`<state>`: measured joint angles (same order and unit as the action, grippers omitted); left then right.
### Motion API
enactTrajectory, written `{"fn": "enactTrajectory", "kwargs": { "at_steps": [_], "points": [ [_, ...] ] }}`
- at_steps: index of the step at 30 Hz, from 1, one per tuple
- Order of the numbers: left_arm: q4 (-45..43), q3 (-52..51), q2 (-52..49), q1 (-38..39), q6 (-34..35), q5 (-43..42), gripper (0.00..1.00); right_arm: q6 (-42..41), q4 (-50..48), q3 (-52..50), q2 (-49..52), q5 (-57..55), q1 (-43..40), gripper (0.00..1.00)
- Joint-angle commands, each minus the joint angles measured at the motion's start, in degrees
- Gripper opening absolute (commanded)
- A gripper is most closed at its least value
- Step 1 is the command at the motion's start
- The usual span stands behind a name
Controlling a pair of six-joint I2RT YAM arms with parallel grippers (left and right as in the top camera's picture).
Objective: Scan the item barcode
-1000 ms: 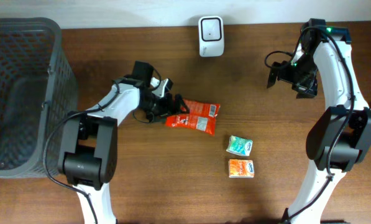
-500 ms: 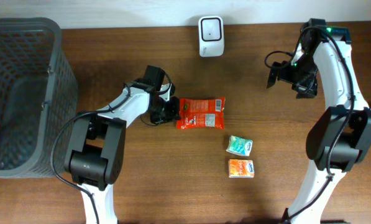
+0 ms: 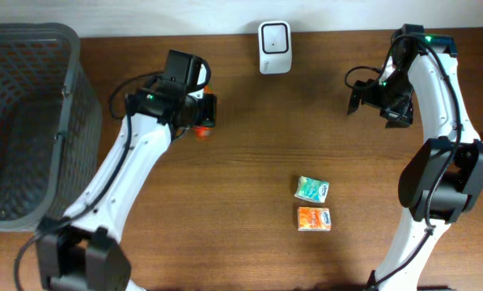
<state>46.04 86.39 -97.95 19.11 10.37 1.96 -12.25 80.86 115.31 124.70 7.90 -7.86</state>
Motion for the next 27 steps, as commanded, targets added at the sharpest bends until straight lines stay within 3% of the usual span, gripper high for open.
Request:
{"fn": "enactTrajectory", "kwargs": {
  "at_steps": [1, 3, 5, 15, 18, 21, 24, 27],
  "points": [
    [0.24, 0.79, 3.08, 3.17, -8.59, 17.25, 0.0, -0.48, 0.15, 0.72, -1.25, -0.7, -0.04, 0.98],
    [1.36, 0.76, 2.95, 7.74, -16.59, 28.04, 0.0, -0.48, 0.15, 0.72, -1.25, -0.7, -0.04, 0.98],
    [2.54, 0.76, 2.64, 9.79, -17.62, 30.38, 0.0, -0.48, 0.15, 0.72, -1.25, -0.7, -0.04, 0.98],
    [5.92, 0.7, -8.04, 14.99, -17.55, 30.73, 0.0, -0.48, 0.15, 0.72, -1.25, -0.7, -0.04, 0.98],
    [5.25, 0.72, -8.44, 14.93, -16.37, 37.44, 0.0, -0.48, 0.15, 0.72, -1.25, -0.7, -0.04, 0.98],
    [3.32, 1.88, -8.44, 12.44, -16.04, 52.48, 0.0, -0.48, 0.15, 0.72, -1.25, -0.7, -0.04, 0.98],
    [3.1, 3.45, -8.44, 10.03, -16.04, 55.52, 0.0, -0.48, 0.15, 0.72, -1.25, -0.7, -0.04, 0.98],
    [2.21, 3.56, -8.44, 9.2, -16.02, 52.98, 0.0, -0.48, 0.15, 0.72, -1.25, -0.7, -0.04, 0.98]
  ]
}}
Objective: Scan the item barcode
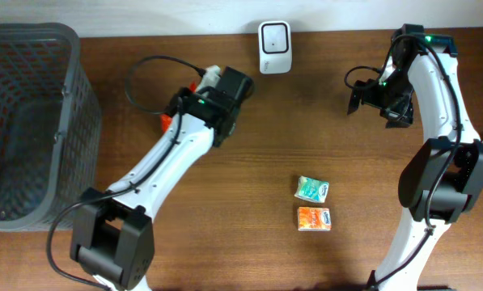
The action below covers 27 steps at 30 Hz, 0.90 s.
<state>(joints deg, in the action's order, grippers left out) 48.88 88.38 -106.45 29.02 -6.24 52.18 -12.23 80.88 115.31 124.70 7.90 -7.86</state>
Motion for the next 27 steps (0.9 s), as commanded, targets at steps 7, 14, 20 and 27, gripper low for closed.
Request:
{"fn": "enactTrajectory", "kwargs": {
  "at_steps": [7, 14, 20, 27],
  "points": [
    [2.49, 0.24, -2.38, -0.24, 3.87, -29.33, 0.0, -0.5, 0.13, 0.72, -1.25, -0.68, -0.04, 0.98],
    [4.22, -0.15, -3.13, 2.84, 5.6, -57.72, 0.23, -0.5, 0.13, 0.72, -1.25, -0.7, -0.04, 0.98],
    [7.19, 5.22, -2.1, 2.49, 5.6, -68.78, 0.55, -0.5, 0.13, 0.72, -1.25, -0.7, -0.04, 0.98],
    [25.4, 27.15, -0.68, -5.62, 11.5, -48.33, 0.99, -0.5, 0.13, 0.72, -1.25, -0.7, -0.04, 0.98]
  ]
}}
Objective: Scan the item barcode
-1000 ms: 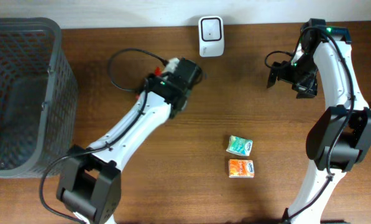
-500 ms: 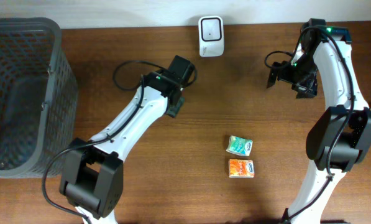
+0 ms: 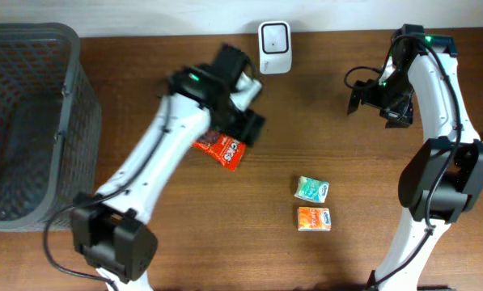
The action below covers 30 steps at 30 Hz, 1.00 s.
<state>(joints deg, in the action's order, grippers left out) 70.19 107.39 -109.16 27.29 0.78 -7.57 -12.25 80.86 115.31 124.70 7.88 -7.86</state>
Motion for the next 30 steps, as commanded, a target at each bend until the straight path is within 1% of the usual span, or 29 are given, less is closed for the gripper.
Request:
{"fn": "enactTrajectory", "kwargs": {
  "at_steps": [1, 4, 7, 9, 11, 13, 16, 17, 18, 20, 24, 28, 30],
  "points": [
    [5.62, 10.47, 2.64, -5.22, 6.03, 13.18, 1.0, -0.48, 0.15, 0.72, -1.25, -0.68, -0.04, 0.98],
    [6.51, 13.7, 5.35, -9.38, 9.92, 16.59, 0.99, -0.72, -0.79, 0.72, -1.25, 0.35, -0.04, 0.98],
    [6.93, 13.73, 7.56, -13.99, 10.56, 17.7, 0.99, -0.7, -5.14, 0.74, -1.25, 8.52, -0.04, 0.99],
    [8.26, 13.73, 7.61, -15.69, 10.56, 17.7, 0.99, -0.72, -5.31, 0.72, -1.25, 13.51, -0.04, 0.98],
    [9.66, 13.6, 7.5, -17.09, 10.56, 17.51, 0.99, 0.31, -7.58, 0.15, -1.22, 26.75, 0.85, 0.99],
    [10.1, 13.49, 7.5, -17.84, 11.76, 17.53, 0.99, 7.06, -9.64, -0.63, -1.2, 32.81, 3.82, 1.0],
    [10.43, 13.49, 7.5, -20.48, 18.36, 17.49, 0.99, 15.43, -10.51, -0.87, -0.37, 31.17, 11.37, 0.92],
    [10.84, 13.49, 7.5, -21.51, 19.58, 17.46, 0.99, 16.74, -11.23, -0.87, 0.26, 29.31, 14.45, 0.91],
    [11.8, 13.49, 7.5, -23.04, 20.72, 17.46, 0.99, 16.74, -12.76, -0.87, 0.96, 24.98, 18.47, 0.91],
    [13.14, 13.49, 7.5, -24.74, 20.87, 17.0, 0.99, 16.76, -16.39, -0.87, 1.97, 18.64, 24.41, 0.91],
    [15.63, 13.46, 7.5, -26.51, 20.87, 16.87, 0.99, 16.74, -24.13, -0.87, 2.82, 5.14, 35.17, 0.85],
    [15.82, 13.46, 7.5, -27.28, 20.87, 16.87, 0.99, 16.81, -27.21, -0.87, 4.37, 1.92, 40.54, 0.84],
    [15.87, 13.46, 7.5, -27.67, 20.85, 16.87, 0.99, 18.78, -28.06, -0.87, 6.29, 1.92, 42.03, 0.84]
  ]
}}
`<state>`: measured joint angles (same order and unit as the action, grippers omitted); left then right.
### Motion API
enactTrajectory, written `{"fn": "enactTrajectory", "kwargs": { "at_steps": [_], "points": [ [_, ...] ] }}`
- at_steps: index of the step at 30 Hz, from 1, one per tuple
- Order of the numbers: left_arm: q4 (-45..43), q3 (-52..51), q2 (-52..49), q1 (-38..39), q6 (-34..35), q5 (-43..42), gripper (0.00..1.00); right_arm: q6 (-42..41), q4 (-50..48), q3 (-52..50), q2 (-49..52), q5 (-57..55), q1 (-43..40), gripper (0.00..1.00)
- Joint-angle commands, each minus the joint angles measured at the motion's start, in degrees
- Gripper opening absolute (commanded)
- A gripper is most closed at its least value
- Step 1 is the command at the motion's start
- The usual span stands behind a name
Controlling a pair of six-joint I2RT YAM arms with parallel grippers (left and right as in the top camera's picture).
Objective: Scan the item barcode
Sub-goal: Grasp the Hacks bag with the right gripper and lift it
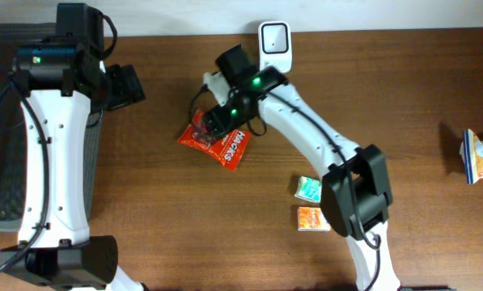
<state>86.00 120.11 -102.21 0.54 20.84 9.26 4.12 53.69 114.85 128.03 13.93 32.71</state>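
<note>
A red snack packet point(223, 145) lies on the brown table left of centre. My right arm reaches across from the right, and its gripper point(211, 121) sits over the packet's upper end; the overhead view hides how its fingers stand. The white barcode scanner point(273, 36) stands at the table's back edge, just behind that arm. My left gripper point(133, 86) hangs far to the left by the basket, open, nothing in it.
A grey mesh basket fills the left side, partly under my left arm. A teal packet point(311, 188) and an orange packet point(313, 218) lie right of centre. A carton point(477, 155) shows at the right edge.
My left arm has gone from the red packet back to the basket side. My right arm has come from the far right to the packet's upper end. The packet lies almost where it was.
My left gripper held something red-orange left of the scanner, then stood closer to the scanner. Later the red packet lay on the table under it, while my right arm stayed at the far right. Now the left arm is away and the right gripper is at the packet.
</note>
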Motion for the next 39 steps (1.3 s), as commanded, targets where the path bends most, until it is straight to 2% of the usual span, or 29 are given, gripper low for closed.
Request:
{"fn": "enactTrajectory", "kwargs": {
  "at_steps": [1, 2, 4, 10, 19, 21, 23, 25, 26, 27, 33, 37, 39],
  "points": [
    [0.09, 0.74, 0.55, -0.98, 0.79, 0.02, 0.99, 3.06, -1.27, -0.42, 3.93, -4.09, 1.9, 0.83],
    [0.22, 0.74, 0.55, -0.98, 0.79, 0.02, 0.99, 3.52, -1.6, -0.42, 4.87, -4.09, 2.27, 0.8],
    [0.22, 0.72, 0.55, -0.98, 0.79, 0.0, 0.99, 5.16, -2.47, -0.42, 6.51, -4.09, 3.17, 0.65],
    [0.22, 0.72, 0.55, -0.98, 0.79, 0.02, 0.99, 8.61, -4.02, -0.42, 7.69, -4.66, 5.6, 0.65],
    [0.26, 0.72, 0.55, -0.98, 0.79, 0.02, 0.99, 8.55, -4.33, -0.42, 11.1, -7.69, 5.88, 0.66],
    [0.26, 0.72, 0.55, -0.98, 0.79, 0.02, 0.99, 8.55, -4.24, -0.44, 11.34, -10.47, 5.9, 0.63],
    [0.26, 0.72, 0.55, -0.98, 0.79, 0.02, 0.99, 8.52, -4.13, -0.42, 11.34, -11.26, 5.9, 0.51],
    [0.24, 0.68, 0.55, -0.98, 0.79, 0.02, 0.99, 7.61, -3.34, -0.42, 11.34, -11.28, 5.9, 0.23],
    [0.24, 0.68, 0.55, -0.98, 0.79, 0.02, 0.99, 7.08, -3.17, -0.42, 11.34, -11.23, 5.9, 0.16],
    [0.24, 0.68, 0.55, -0.98, 0.79, 0.02, 0.99, 6.01, -2.99, -0.42, 11.34, -11.3, 5.9, 0.04],
    [0.24, 0.68, 0.55, -0.98, 0.79, 0.0, 0.99, 0.35, -2.71, 0.92, 8.81, -16.37, 5.79, 0.04],
    [0.24, 0.68, 0.55, -0.96, 0.79, 0.0, 0.99, -1.68, 0.33, 8.37, 7.02, -31.3, 5.79, 0.04],
    [0.26, 0.68, 0.55, -0.98, 0.79, 0.0, 0.99, -4.46, -0.22, 11.23, 7.02, -44.89, 5.77, 0.04]
  ]
}}
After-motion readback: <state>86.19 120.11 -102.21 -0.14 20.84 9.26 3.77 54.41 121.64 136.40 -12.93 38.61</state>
